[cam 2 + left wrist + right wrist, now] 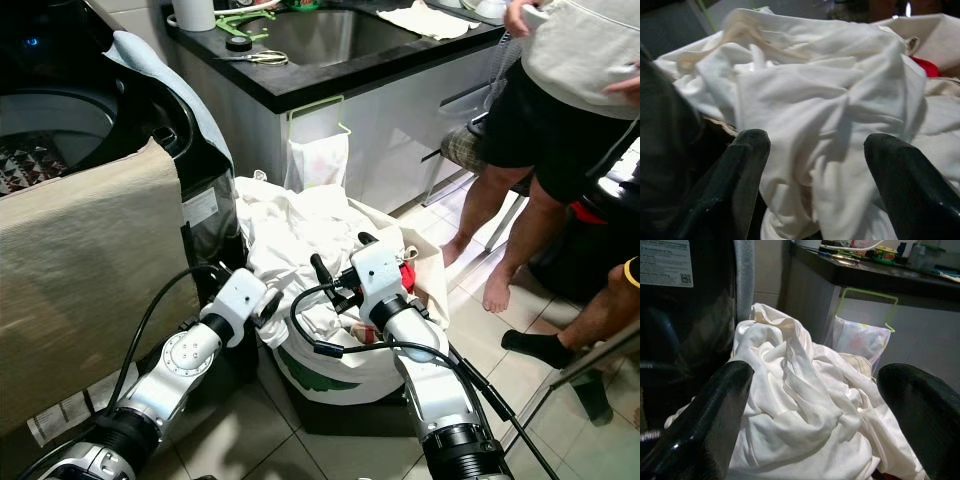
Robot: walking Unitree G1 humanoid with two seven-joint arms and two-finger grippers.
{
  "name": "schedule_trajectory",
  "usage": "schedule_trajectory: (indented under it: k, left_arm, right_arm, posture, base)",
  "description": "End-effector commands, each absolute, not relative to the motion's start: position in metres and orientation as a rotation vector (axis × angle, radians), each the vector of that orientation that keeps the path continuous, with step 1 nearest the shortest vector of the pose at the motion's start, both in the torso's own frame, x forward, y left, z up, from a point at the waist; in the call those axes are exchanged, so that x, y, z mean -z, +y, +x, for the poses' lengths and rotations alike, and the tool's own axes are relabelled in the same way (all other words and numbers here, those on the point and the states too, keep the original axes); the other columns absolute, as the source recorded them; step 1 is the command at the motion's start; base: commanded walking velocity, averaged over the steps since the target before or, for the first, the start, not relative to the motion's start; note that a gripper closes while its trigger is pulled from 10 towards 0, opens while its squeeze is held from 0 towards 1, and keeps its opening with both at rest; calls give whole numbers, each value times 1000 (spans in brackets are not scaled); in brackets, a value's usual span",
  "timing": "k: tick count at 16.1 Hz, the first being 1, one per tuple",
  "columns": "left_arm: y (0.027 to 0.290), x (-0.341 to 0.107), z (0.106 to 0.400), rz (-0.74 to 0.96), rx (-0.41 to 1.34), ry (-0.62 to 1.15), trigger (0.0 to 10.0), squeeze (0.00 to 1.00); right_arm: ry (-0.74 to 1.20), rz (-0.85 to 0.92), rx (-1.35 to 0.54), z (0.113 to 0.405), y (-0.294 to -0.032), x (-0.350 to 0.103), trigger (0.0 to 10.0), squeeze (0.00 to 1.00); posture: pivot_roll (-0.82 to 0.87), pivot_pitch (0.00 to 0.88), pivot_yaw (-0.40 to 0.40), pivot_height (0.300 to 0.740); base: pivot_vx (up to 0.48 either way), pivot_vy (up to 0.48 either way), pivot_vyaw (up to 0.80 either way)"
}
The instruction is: Clothes washing
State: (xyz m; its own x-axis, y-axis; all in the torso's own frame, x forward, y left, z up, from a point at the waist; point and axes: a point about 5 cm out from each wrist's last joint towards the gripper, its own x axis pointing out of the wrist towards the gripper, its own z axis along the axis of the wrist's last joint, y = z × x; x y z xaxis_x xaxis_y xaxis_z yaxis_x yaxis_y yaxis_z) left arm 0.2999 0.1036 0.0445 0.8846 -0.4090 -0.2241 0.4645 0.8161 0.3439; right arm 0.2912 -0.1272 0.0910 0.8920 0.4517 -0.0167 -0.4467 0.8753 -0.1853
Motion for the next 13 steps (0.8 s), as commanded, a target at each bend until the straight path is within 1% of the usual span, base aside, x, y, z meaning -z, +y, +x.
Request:
schedule_trajectory:
  k: [1,2,3,5,6,9,11,13]
  left_arm:
    - [115,-56,303,372,428,93,10000,0]
    - [119,-58,299,360,421,78,10000,0]
    - [129,-67,274,287,380,7,10000,0]
    - [133,-73,258,234,343,-30,10000,0]
    - [126,-79,248,220,343,-51,10000,0]
    - [120,-84,241,225,351,-53,10000,0]
    - [128,-85,242,238,323,-29,10000,0]
    - [130,-85,242,245,315,-20,10000,0]
  right_arm:
    - [-15,-209,-440,292,-137,-87,10000,0]
    - [-19,-214,-431,295,-139,-88,10000,0]
    - [-42,-224,-384,306,-148,-95,10000,0]
    - [-54,-225,-364,311,-151,-98,10000,0]
    - [-55,-222,-362,314,-150,-98,10000,0]
    - [-55,-215,-384,319,-141,-96,10000,0]
    - [-74,-212,-402,323,-135,-99,10000,0]
    - [-82,-214,-403,324,-135,-101,10000,0]
  posture:
    - [-74,0,4,740]
    - [-69,0,5,740]
    - [-54,0,6,740]
    - [-25,0,-3,740]
    - [15,0,-25,740]
    - [46,0,-47,740]
    - [41,0,-48,740]
    - [35,0,-46,740]
  base:
    - [0,0,0]
    - [0,0,0]
    - [0,0,0]
    - [0,0,0]
    - [0,0,0]
    - [0,0,0]
    - [0,0,0]
    - [0,0,0]
